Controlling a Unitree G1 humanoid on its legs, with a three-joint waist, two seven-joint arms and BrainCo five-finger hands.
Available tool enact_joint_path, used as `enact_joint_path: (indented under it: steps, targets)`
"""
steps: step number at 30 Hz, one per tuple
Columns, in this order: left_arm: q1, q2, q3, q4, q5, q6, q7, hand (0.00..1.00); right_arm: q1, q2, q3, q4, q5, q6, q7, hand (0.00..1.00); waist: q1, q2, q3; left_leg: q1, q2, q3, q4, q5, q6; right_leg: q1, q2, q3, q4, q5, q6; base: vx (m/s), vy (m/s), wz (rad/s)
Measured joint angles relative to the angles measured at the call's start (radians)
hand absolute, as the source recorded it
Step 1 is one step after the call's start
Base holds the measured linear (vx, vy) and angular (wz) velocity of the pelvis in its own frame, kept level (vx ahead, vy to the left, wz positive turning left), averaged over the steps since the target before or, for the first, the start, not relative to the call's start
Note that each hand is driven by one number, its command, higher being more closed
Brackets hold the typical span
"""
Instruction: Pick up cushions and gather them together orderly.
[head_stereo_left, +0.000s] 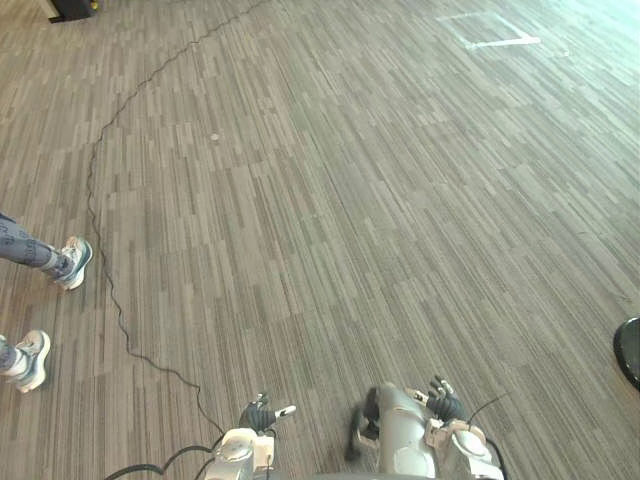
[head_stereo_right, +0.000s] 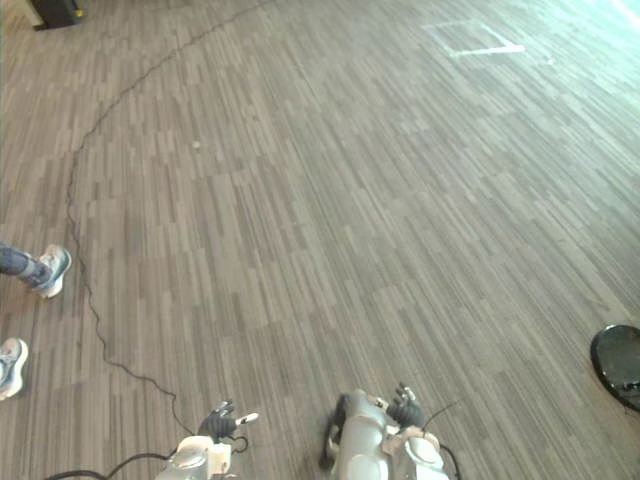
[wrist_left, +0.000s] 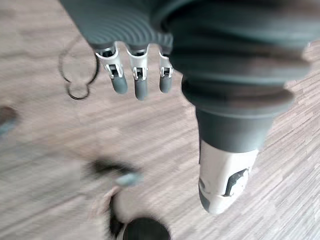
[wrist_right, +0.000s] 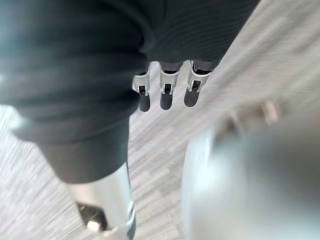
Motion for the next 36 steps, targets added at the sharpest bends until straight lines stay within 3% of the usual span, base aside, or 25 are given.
enact_joint_path:
  steps: [2, 4, 6, 7, 9, 10, 13, 14, 16, 17, 18, 19, 21, 22, 23, 24, 26, 27, 29, 31, 32, 33, 34, 35, 36]
  targets:
    - [-0.026, -0.002, 0.0, -0.009, 0.002, -0.007, 0.0, 0.0, -0.012, 0.0, -0.006, 0.024, -0.002, 0.007, 0.001, 0.0, -0.01, -0.001, 0.009, -0.026, -0.024, -0.086, -0.014, 0.072, 0.024, -0.017, -0.018, 0.019, 0.121, -0.119, 0.013, 0.35, -0.123, 0.0]
    - [-0.018, -0.006, 0.0, -0.007, 0.006, -0.013, 0.0, 0.0, 0.017, -0.012, -0.007, 0.019, 0.001, 0.015, 0.003, 0.0, -0.02, 0.003, 0.007, -0.082, 0.064, -0.127, 0.269, 0.104, 0.008, 0.024, -0.028, 0.011, 0.207, -0.241, 0.053, 0.39, -0.216, 0.12]
    - [-0.02, -0.007, 0.002, -0.004, 0.01, -0.012, -0.002, 0.0, 0.029, -0.011, -0.006, 0.022, 0.001, 0.022, 0.002, 0.0, -0.018, 0.025, 0.01, -0.205, 0.21, -0.116, 0.63, 0.2, 0.053, 0.114, 0.009, -0.003, 0.164, -0.291, 0.063, 0.43, -0.16, 0.12]
    - [-0.016, -0.006, 0.007, -0.004, 0.01, -0.012, -0.002, 0.0, 0.04, -0.006, -0.006, 0.025, 0.003, 0.026, 0.001, 0.0, -0.014, 0.02, 0.013, -0.268, 0.286, -0.08, 0.805, 0.161, 0.066, 0.187, 0.029, -0.005, 0.118, -0.306, 0.055, 0.38, -0.106, 0.12]
    - [-0.008, -0.006, 0.013, -0.004, 0.009, -0.011, -0.002, 0.0, 0.052, 0.004, -0.007, 0.026, 0.003, 0.028, -0.001, 0.0, -0.008, 0.003, 0.022, -0.317, 0.303, -0.057, 0.87, 0.118, 0.064, 0.281, 0.033, -0.009, 0.054, -0.309, 0.057, 0.34, -0.08, 0.14]
    - [-0.003, -0.006, 0.013, -0.01, 0.009, -0.011, -0.003, 0.0, 0.064, 0.016, -0.008, 0.029, 0.004, 0.028, -0.004, 0.0, -0.008, -0.019, 0.025, -0.394, 0.282, -0.042, 0.816, 0.084, 0.068, 0.386, 0.033, -0.011, -0.033, -0.304, 0.066, 0.37, -0.064, 0.16]
    - [0.003, -0.006, 0.012, -0.038, 0.009, -0.013, -0.003, 0.0, 0.065, 0.018, -0.012, 0.028, 0.003, 0.027, -0.006, 0.0, 0.017, -0.029, 0.026, -0.504, 0.21, -0.038, 0.494, 0.074, 0.059, 0.498, 0.033, -0.003, -0.13, -0.279, 0.092, 0.42, -0.001, -0.16]
    - [0.003, -0.008, 0.012, -0.048, 0.009, -0.013, -0.003, 0.0, 0.059, 0.021, -0.019, 0.027, 0.003, 0.027, -0.007, 0.0, 0.029, -0.029, 0.026, -0.524, 0.143, -0.082, 0.263, 0.11, 0.044, 0.535, 0.026, 0.018, -0.161, -0.278, 0.105, 0.39, 0.097, -0.52]
    - [0.006, -0.014, 0.012, -0.065, 0.009, -0.017, -0.002, 0.0, 0.057, 0.028, -0.027, 0.025, 0.003, 0.023, -0.007, 0.0, 0.054, -0.021, 0.021, -0.547, 0.071, -0.205, 0.016, 0.209, 0.011, 0.573, 0.023, 0.069, -0.204, -0.285, 0.136, 0.39, 0.16, -0.81]
    - [0.011, -0.017, 0.01, -0.071, 0.008, -0.02, -0.002, 0.0, 0.056, 0.028, -0.027, 0.022, 0.003, 0.022, -0.007, 0.0, 0.06, -0.016, 0.017, -0.563, 0.056, -0.268, 0.016, 0.244, -0.007, 0.596, 0.027, 0.102, -0.216, -0.302, 0.164, 0.41, 0.213, -0.97]
    - [0.013, -0.014, 0.01, -0.068, 0.009, -0.021, -0.002, 0.0, 0.056, 0.037, -0.026, 0.021, 0.002, 0.02, -0.008, 0.0, 0.059, -0.019, 0.011, -0.558, 0.051, -0.285, 0.036, 0.287, 0.007, 0.609, 0.023, 0.128, -0.216, -0.32, 0.182, 0.66, 0.361, -0.94]
    - [0.014, -0.001, 0.011, -0.059, 0.009, -0.018, -0.003, 0.0, 0.063, 0.062, -0.027, 0.021, 0.001, 0.019, -0.008, 0.0, 0.056, -0.046, -0.014, -0.557, 0.025, -0.284, 0.069, 0.307, 0.037, 0.616, -0.011, 0.17, -0.185, -0.357, 0.21, 0.55, 0.274, -0.67]
    - [0.011, 0.005, 0.011, -0.036, 0.012, -0.015, -0.002, 0.0, 0.077, 0.084, -0.027, 0.02, 0.001, 0.016, -0.005, 0.0, 0.042, -0.101, -0.046, -0.549, -0.012, -0.266, 0.122, 0.231, 0.06, 0.554, -0.076, 0.201, -0.031, -0.399, 0.255, 0.49, 0.194, -0.5]
    - [0.002, 0.014, 0.008, -0.027, 0.019, -0.014, -0.003, 0.0, 0.074, 0.094, -0.027, 0.02, 0.001, 0.016, -0.004, 0.0, 0.045, -0.12, -0.048, -0.52, -0.021, -0.231, 0.118, 0.205, 0.071, 0.458, -0.12, 0.217, 0.172, -0.389, 0.262, 0.47, 0.189, -0.6]
    - [0.0, 0.025, -0.003, -0.021, 0.02, -0.011, -0.003, 0.0, 0.063, 0.102, -0.023, 0.019, 0.001, 0.016, -0.002, 0.0, 0.046, -0.147, -0.043, -0.465, -0.042, -0.195, 0.096, 0.188, 0.075, 0.336, -0.191, 0.208, 0.435, -0.306, 0.288, 0.55, 0.22, -0.56]
    - [0.001, 0.035, -0.014, -0.014, 0.021, -0.008, -0.002, 0.0, 0.052, 0.102, -0.019, 0.017, 0.001, 0.016, 0.002, 0.0, 0.04, -0.147, -0.041, -0.433, -0.047, -0.18, 0.084, 0.179, 0.077, 0.292, -0.226, 0.196, 0.538, -0.294, 0.282, 0.57, 0.18, -0.46]
    - [0.005, 0.049, -0.042, -0.008, 0.021, 0.007, 0.0, 0.0, 0.047, 0.092, -0.004, 0.014, -0.018, 0.014, 0.005, 0.0, 0.029, -0.135, -0.036, -0.312, -0.037, -0.155, 0.039, 0.154, 0.071, 0.234, -0.269, 0.093, 0.651, -0.332, 0.216, 0.5, 0.111, -0.43]
    - [0.004, 0.05, -0.043, -0.009, 0.021, 0.006, 0.001, 0.0, 0.041, 0.094, 0.0, -0.003, -0.036, 0.008, 0.01, 0.0, 0.034, -0.116, -0.036, -0.253, -0.015, -0.122, 0.006, 0.146, 0.058, 0.193, -0.253, 0.037, 0.629, -0.358, 0.175, 0.48, 0.082, -0.68]
    - [0.0, 0.055, -0.043, -0.009, 0.02, 0.006, 0.001, 0.0, 0.02, 0.088, 0.026, -0.027, -0.047, 0.001, 0.016, 0.0, 0.03, -0.092, -0.024, -0.176, 0.009, -0.051, -0.045, 0.146, 0.055, 0.104, -0.215, -0.061, 0.5, -0.375, 0.149, 0.47, 0.047, -0.7]
    - [-0.001, 0.051, -0.039, -0.009, 0.02, 0.005, 0.0, 0.0, 0.005, 0.077, 0.032, -0.038, -0.047, -0.002, 0.017, 0.0, 0.019, -0.077, -0.015, -0.107, 0.018, 0.026, -0.084, 0.146, 0.054, 0.037, -0.167, -0.221, 0.208, -0.289, 0.098, 0.54, -0.008, -0.62]
    - [0.0, 0.048, -0.034, -0.009, 0.02, 0.006, 0.0, 0.0, 0.006, 0.076, 0.034, -0.041, -0.047, 0.0, 0.016, 0.0, 0.016, -0.079, -0.015, -0.077, 0.009, 0.053, -0.097, 0.148, 0.023, 0.039, -0.141, -0.267, 0.06, -0.21, 0.09, 0.62, -0.013, -0.55]
    - [0.008, 0.043, -0.029, -0.009, 0.02, 0.005, 0.0, 0.0, 0.024, 0.076, 0.039, -0.04, -0.047, -0.001, 0.017, 0.0, 0.01, -0.097, -0.025, -0.037, -0.023, 0.083, -0.106, 0.144, -0.047, 0.046, -0.109, -0.289, -0.142, -0.052, 0.036, 0.64, 0.005, -0.72]
    - [0.003, 0.012, -0.017, 0.009, 0.021, 0.006, 0.002, 0.0, -0.002, 0.054, 0.037, -0.043, -0.042, -0.003, 0.019, 0.0, 0.006, -0.033, -0.01, 0.004, 0.015, 0.111, -0.105, 0.124, -0.088, 0.054, -0.059, -0.274, -0.12, 0.033, -0.095, 0.64, 0.03, -0.69]
    - [-0.01, 0.005, -0.018, 0.015, 0.022, 0.005, -0.002, 0.0, -0.024, 0.047, 0.038, -0.042, -0.049, 0.0, 0.018, 0.0, -0.008, -0.003, -0.011, -0.002, 0.026, 0.103, -0.104, 0.132, -0.085, 0.036, -0.054, -0.26, -0.078, -0.02, -0.097, 0.56, 0.028, -0.67]
    - [-0.028, -0.005, -0.023, 0.01, 0.022, 0.003, -0.002, 0.0, -0.034, 0.042, 0.028, -0.042, -0.052, -0.003, 0.02, 0.0, -0.017, 0.005, -0.01, 0.007, 0.009, 0.087, -0.105, 0.181, -0.07, 0.006, -0.079, -0.238, 0.033, -0.092, -0.083, 0.52, -0.046, -0.34]
